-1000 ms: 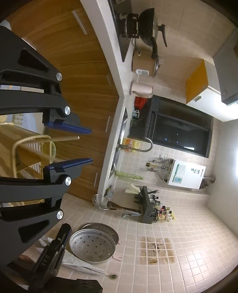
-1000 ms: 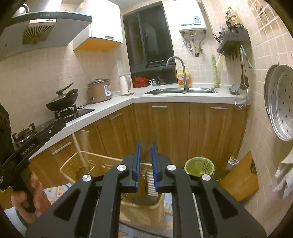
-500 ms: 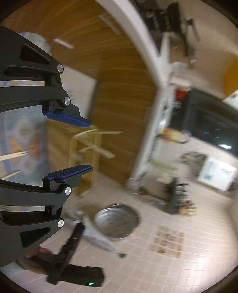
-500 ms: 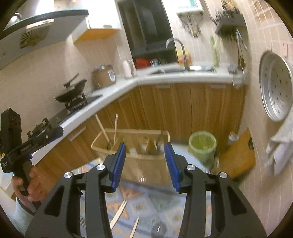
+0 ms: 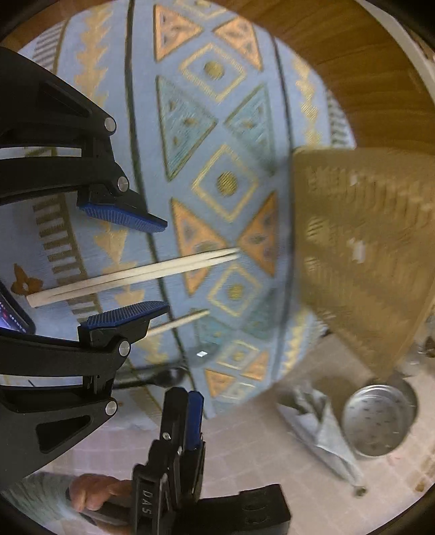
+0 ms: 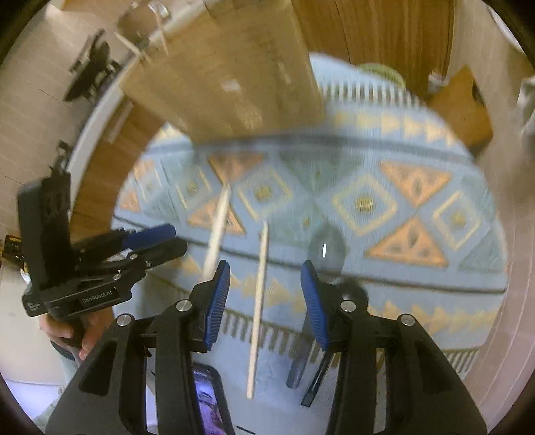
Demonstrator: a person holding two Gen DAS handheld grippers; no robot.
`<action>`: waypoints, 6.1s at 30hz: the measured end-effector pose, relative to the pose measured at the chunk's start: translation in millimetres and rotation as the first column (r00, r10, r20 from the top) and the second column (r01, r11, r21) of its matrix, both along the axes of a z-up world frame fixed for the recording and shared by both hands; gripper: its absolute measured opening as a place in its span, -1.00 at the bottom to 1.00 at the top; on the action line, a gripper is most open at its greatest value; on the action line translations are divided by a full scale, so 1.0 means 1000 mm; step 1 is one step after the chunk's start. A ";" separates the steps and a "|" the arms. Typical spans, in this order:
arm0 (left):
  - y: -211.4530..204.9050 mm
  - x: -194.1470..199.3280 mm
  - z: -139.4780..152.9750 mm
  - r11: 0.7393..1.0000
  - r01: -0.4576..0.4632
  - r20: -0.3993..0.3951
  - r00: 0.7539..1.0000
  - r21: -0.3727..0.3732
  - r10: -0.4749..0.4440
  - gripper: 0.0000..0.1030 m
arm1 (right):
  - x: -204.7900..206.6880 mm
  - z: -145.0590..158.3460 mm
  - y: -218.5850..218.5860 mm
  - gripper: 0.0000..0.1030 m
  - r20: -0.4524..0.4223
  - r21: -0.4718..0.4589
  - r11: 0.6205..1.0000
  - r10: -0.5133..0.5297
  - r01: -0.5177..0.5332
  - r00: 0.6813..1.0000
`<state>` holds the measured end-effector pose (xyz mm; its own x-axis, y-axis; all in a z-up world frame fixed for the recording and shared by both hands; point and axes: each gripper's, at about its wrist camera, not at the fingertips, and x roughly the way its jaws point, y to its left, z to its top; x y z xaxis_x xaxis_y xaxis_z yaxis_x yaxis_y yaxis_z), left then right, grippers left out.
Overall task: Organize utensils
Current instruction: 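Move both open tools back down toward the chopsticks on the cloth, then grasp a pair of wooden chopsticks with the left tool while the right grasps a clear spoon, then lift both tools over the basket and drop the chopsticks and clear spoon in, then lower both open tools back toward the remaining utensils on the rug, then grasp the last wooden chopstick with the left tool while the right grasps a black spoon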
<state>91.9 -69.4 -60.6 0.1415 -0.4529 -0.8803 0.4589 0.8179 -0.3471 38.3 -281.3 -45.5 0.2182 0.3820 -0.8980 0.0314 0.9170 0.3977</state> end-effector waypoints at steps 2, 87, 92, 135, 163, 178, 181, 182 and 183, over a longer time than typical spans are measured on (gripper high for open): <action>-0.008 -0.005 -0.010 0.999 0.018 0.006 1.000 0.049 -0.018 -0.19 | -0.003 -0.009 0.000 -0.28 -0.023 -0.016 1.000 -0.004 0.004 1.000; -0.013 0.005 0.230 0.894 -0.136 0.817 0.366 -0.426 0.445 -0.82 | 0.056 0.218 0.014 -0.80 0.895 -0.069 0.973 -0.038 0.221 0.445; -0.021 0.023 0.215 0.887 -0.192 0.841 0.286 -0.419 0.459 -0.82 | 0.088 0.193 0.016 -0.80 0.896 -0.101 0.964 -0.019 0.246 0.443; 0.026 -0.024 0.199 0.924 -0.162 0.693 0.620 -0.345 0.368 -0.26 | 0.010 0.163 -0.017 -0.25 0.681 -0.169 0.970 -0.015 0.176 0.732; -0.070 -0.024 -0.021 0.999 0.030 -0.119 0.992 -0.022 -0.032 -0.31 | -0.041 -0.040 -0.021 -0.50 -0.154 -0.085 0.996 -0.041 0.028 0.987; -0.109 -0.047 -0.024 0.974 0.070 0.052 0.995 0.216 -0.083 -0.73 | -0.041 -0.044 0.004 -0.84 -0.103 -0.213 0.977 -0.013 -0.010 0.995; -0.110 -0.050 -0.024 0.970 0.060 0.085 0.993 0.237 -0.083 -0.87 | -0.043 -0.044 0.009 -0.85 -0.091 -0.230 0.973 -0.006 -0.015 0.996; -0.110 -0.050 -0.023 0.971 0.055 0.092 0.993 0.234 -0.078 -0.90 | -0.043 -0.045 0.008 -0.85 -0.089 -0.233 0.972 -0.004 -0.017 0.996; -0.110 -0.050 -0.023 0.972 0.053 0.093 0.993 0.227 -0.076 -0.97 | -0.043 -0.045 0.009 -0.85 -0.089 -0.236 0.972 -0.002 -0.019 0.996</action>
<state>41.6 -179.2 -83.4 0.2115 -0.2568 -0.9430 0.5365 0.8370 -0.1076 -4.7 -271.9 -90.2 0.1324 0.1584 -0.9785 0.0484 0.9849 0.1660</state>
